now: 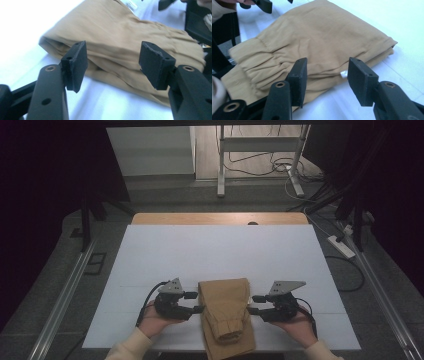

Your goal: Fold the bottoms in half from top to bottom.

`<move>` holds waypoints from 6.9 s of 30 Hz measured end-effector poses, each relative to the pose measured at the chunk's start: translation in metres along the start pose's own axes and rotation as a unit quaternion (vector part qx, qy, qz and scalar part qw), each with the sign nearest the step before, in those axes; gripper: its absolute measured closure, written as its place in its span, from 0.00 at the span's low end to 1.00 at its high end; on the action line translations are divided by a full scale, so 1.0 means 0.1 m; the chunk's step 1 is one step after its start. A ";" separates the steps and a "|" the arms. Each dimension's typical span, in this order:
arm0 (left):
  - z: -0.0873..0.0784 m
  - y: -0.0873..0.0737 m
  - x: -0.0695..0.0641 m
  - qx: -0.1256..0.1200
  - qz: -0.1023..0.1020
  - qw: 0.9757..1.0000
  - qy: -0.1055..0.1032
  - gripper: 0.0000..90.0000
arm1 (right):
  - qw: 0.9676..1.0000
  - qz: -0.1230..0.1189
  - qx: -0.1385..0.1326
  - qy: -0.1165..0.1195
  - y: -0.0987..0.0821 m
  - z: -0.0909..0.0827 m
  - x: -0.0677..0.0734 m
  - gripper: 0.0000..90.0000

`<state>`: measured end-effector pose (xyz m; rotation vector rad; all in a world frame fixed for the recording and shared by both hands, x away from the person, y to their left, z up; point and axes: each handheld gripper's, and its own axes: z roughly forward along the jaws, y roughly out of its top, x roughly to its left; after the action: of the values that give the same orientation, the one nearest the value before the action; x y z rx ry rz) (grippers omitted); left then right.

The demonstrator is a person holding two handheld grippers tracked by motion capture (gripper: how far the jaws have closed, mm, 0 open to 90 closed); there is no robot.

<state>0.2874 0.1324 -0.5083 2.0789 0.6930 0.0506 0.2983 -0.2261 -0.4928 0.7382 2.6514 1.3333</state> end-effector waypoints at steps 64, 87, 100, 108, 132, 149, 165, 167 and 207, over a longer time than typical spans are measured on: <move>0.46 0.31 0.61 0.049 -0.083 0.994 0.047 0.33 | 0.995 0.072 0.042 -0.047 0.39 0.72 -0.72 0.41; 0.49 0.19 0.62 0.081 -0.112 0.990 0.008 0.47 | 0.995 0.057 0.080 -0.023 0.36 0.76 -0.67 0.49; 0.47 0.21 0.53 0.085 -0.077 0.993 0.001 0.81 | 0.995 0.021 0.094 -0.016 0.39 0.76 -0.56 0.81; 0.44 0.24 0.52 0.075 -0.070 0.995 0.005 0.85 | 0.996 0.010 0.079 -0.024 0.42 0.73 -0.54 0.83; 0.27 0.58 0.75 0.025 -0.059 0.998 0.025 0.86 | 0.998 0.012 0.002 -0.057 0.64 0.62 -0.68 0.84; 0.23 0.77 0.96 0.018 -0.055 0.998 0.038 0.86 | 0.996 0.014 -0.011 -0.083 0.84 0.66 -0.79 0.84; 0.24 0.82 1.03 0.022 -0.052 0.997 0.044 0.86 | 0.996 0.017 -0.007 -0.088 0.88 0.73 -0.87 0.84; 0.24 0.84 1.04 0.023 -0.051 0.997 0.047 0.86 | 0.996 0.018 -0.006 -0.090 0.90 0.74 -0.89 0.84; 0.46 1.16 1.36 0.029 -0.038 0.995 0.088 0.85 | 0.989 0.036 -0.006 -0.143 1.08 0.85 -1.25 0.84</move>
<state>0.4685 0.1152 -0.4748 2.1180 0.8900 0.1747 0.4738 -0.1663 -0.4787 0.9520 2.4104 1.1571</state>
